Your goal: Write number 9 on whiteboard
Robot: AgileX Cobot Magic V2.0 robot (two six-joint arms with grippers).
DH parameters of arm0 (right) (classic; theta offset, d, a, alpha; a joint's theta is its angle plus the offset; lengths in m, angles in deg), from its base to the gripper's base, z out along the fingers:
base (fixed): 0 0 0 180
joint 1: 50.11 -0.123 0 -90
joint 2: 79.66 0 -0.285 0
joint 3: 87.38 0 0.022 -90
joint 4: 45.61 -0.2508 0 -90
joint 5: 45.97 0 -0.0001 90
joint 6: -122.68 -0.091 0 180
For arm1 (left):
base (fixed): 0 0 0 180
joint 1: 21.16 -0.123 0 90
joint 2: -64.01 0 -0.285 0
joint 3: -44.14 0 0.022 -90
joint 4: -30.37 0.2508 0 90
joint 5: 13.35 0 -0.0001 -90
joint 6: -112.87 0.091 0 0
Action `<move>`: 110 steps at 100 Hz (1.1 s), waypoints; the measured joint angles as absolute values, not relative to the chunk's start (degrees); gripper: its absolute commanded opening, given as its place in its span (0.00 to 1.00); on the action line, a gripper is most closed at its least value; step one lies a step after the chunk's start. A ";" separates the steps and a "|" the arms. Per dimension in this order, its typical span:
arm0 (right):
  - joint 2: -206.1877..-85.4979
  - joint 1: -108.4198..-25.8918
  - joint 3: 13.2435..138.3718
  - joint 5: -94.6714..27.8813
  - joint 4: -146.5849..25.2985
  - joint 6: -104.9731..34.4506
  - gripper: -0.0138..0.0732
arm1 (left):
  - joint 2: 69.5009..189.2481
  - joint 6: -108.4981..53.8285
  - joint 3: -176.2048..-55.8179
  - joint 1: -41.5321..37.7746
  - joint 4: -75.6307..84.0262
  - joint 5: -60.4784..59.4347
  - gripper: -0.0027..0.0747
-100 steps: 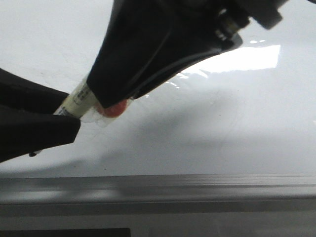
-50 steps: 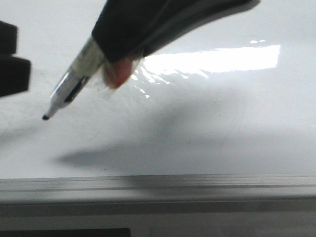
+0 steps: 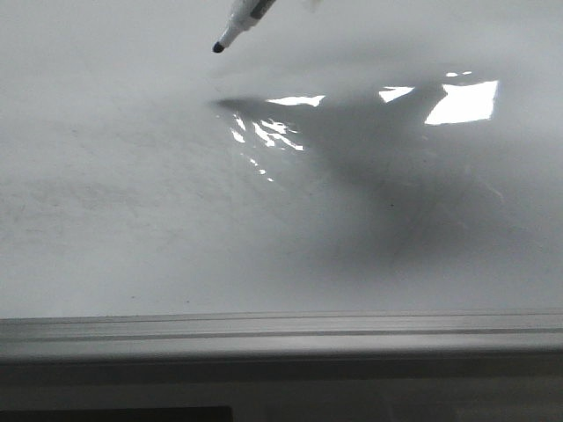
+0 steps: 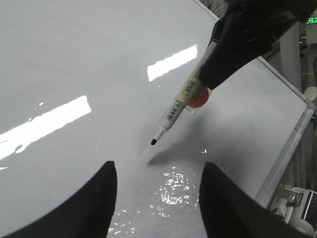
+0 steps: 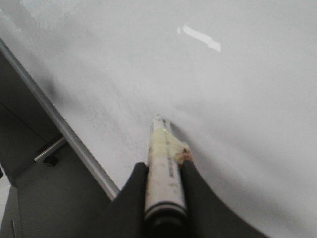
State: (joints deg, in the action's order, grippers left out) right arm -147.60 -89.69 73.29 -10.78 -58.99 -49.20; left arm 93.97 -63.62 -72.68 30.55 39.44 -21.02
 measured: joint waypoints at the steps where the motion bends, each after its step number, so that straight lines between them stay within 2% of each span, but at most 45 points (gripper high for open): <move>1: -147.91 -89.36 73.68 -10.57 -58.87 -49.20 0.09 | 93.97 -63.62 -72.68 30.55 39.44 -21.02 0.49; 18: -153.58 -87.75 76.69 -9.16 -59.16 -50.06 0.09 | 93.97 -63.62 -72.68 30.55 39.11 -20.92 0.49; 32: -157.67 -90.14 77.46 -6.94 -61.54 -50.15 0.09 | 93.97 -63.62 -72.68 30.55 39.03 -20.92 0.49; 51: -155.97 -90.41 78.33 -3.11 -56.70 -53.70 0.09 | 93.97 -63.62 -72.68 30.55 39.03 -20.92 0.49; 78: -155.98 -89.09 79.60 -4.56 -55.39 -55.48 0.09 | 93.97 -63.62 -72.68 30.55 39.03 -20.70 0.49; 93: -155.98 -92.08 73.51 -3.09 -58.39 -55.73 0.09 | 94.91 -63.62 -72.68 30.55 39.03 -20.33 0.49; 110: -156.17 -95.69 73.42 -2.78 -56.59 -55.83 0.09 | 101.49 -63.62 -72.68 30.55 39.03 -21.03 0.49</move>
State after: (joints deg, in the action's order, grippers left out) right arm -156.17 -95.69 73.42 -2.78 -56.59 -55.83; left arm 101.49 -63.62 -72.68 30.55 39.03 -21.03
